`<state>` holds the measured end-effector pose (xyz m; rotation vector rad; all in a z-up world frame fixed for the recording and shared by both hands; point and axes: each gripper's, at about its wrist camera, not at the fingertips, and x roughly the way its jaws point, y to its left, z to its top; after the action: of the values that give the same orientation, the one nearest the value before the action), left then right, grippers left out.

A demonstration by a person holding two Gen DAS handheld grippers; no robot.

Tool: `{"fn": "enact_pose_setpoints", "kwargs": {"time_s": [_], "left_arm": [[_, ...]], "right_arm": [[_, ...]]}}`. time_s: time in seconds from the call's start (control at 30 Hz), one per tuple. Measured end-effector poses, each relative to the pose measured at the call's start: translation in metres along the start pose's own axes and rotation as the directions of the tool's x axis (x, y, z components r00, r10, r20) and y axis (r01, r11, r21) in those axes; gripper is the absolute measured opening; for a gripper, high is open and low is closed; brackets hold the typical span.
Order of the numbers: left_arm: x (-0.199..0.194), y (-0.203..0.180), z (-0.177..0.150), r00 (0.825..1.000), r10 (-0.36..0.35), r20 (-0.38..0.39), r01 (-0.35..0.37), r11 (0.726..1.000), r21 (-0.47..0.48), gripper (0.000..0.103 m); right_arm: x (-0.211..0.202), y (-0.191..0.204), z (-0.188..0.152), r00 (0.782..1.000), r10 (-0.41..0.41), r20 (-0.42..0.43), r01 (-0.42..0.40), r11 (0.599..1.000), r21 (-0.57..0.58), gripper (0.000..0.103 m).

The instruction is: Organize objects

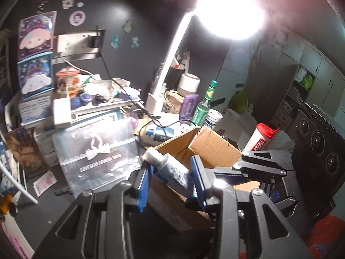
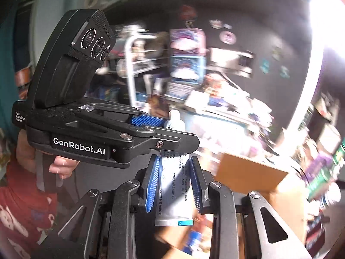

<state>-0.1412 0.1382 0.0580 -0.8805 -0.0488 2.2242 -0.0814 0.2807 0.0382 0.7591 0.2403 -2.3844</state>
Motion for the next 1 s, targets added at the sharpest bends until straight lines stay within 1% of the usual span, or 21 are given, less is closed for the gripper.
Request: {"fn": "enact_pose_setpoints", "kwargs": {"time_s": [0.13, 0.23, 0.4, 0.43, 0.47, 0.5, 0.53, 0.57, 0.63, 0.7, 0.77, 0.83, 0.87, 0.93, 1.0], "left_arm": [[0.049, -0.02, 0.012, 0.996, -0.028, -0.089, 0.029, 0.999, 0.02, 0.034], [0.077, -0.031, 0.014, 0.99, -0.011, -0.142, 0.017, 0.999, 0.038, 0.034], [0.094, -0.039, 0.013, 0.985, 0.024, -0.172, -0.01, 0.997, 0.077, 0.034], [0.095, -0.04, 0.013, 0.984, 0.035, -0.172, -0.021, 0.996, 0.084, 0.041], [0.093, -0.039, 0.012, 0.985, 0.048, -0.168, -0.034, 0.995, 0.089, 0.047], [0.091, -0.04, 0.012, 0.986, 0.055, -0.154, -0.041, 0.995, 0.09, 0.061], [0.087, -0.039, 0.013, 0.989, 0.051, -0.14, -0.038, 0.995, 0.087, 0.071], [0.082, -0.039, 0.014, 0.991, 0.038, -0.127, -0.027, 0.996, 0.083, 0.073], [0.07, -0.039, 0.014, 0.994, 0.024, -0.108, -0.015, 0.997, 0.077, 0.081], [0.056, -0.036, 0.014, 0.996, 0.044, -0.079, -0.038, 0.997, 0.073, 0.086], [0.041, -0.033, 0.012, 0.996, 0.077, -0.046, -0.074, 0.995, 0.067, 0.088], [0.025, -0.028, 0.008, 0.995, 0.103, -0.011, -0.102, 0.993, 0.053, 0.095], [0.017, -0.026, 0.005, 0.993, 0.119, 0.008, -0.119, 0.992, 0.045, 0.096], [0.002, -0.021, -0.002, 0.986, 0.159, 0.048, -0.161, 0.987, 0.025, 0.098], [-0.013, -0.016, -0.012, 0.974, 0.213, 0.082, -0.213, 0.977, -0.001, 0.098]], "right_arm": [[-0.001, -0.036, -0.012, 0.997, -0.052, -0.057, 0.055, 0.997, 0.052, 0.024], [0.002, -0.055, -0.025, 0.993, -0.064, -0.094, 0.072, 0.993, 0.09, 0.024], [0.01, -0.067, -0.031, 0.988, -0.079, -0.136, 0.094, 0.99, 0.105, 0.024], [0.012, -0.069, -0.03, 0.986, -0.086, -0.142, 0.101, 0.99, 0.102, 0.024], [0.013, -0.068, -0.03, 0.984, -0.095, -0.149, 0.111, 0.989, 0.099, 0.025], [0.014, -0.068, -0.031, 0.983, -0.099, -0.157, 0.115, 0.989, 0.096, 0.031], [0.015, -0.067, -0.031, 0.982, -0.099, -0.16, 0.115, 0.989, 0.09, 0.035], [0.013, -0.066, -0.032, 0.983, -0.099, -0.158, 0.113, 0.99, 0.085, 0.039], [0.013, -0.065, -0.032, 0.982, -0.102, -0.156, 0.115, 0.99, 0.08, 0.039], [0.012, -0.066, -0.032, 0.983, -0.103, -0.153, 0.116, 0.99, 0.083, 0.039], [0.01, -0.066, -0.032, 0.983, -0.106, -0.149, 0.12, 0.989, 0.085, 0.039], [0.01, -0.065, -0.032, 0.983, -0.109, -0.145, 0.122, 0.989, 0.085, 0.04], [0.009, -0.065, -0.032, 0.984, -0.109, -0.143, 0.122, 0.989, 0.084, 0.04], [0.009, -0.062, -0.031, 0.984, -0.114, -0.136, 0.125, 0.989, 0.076, 0.043], [0.006, -0.057, -0.031, 0.984, -0.13, -0.118, 0.137, 0.989, 0.058, 0.053]]}}
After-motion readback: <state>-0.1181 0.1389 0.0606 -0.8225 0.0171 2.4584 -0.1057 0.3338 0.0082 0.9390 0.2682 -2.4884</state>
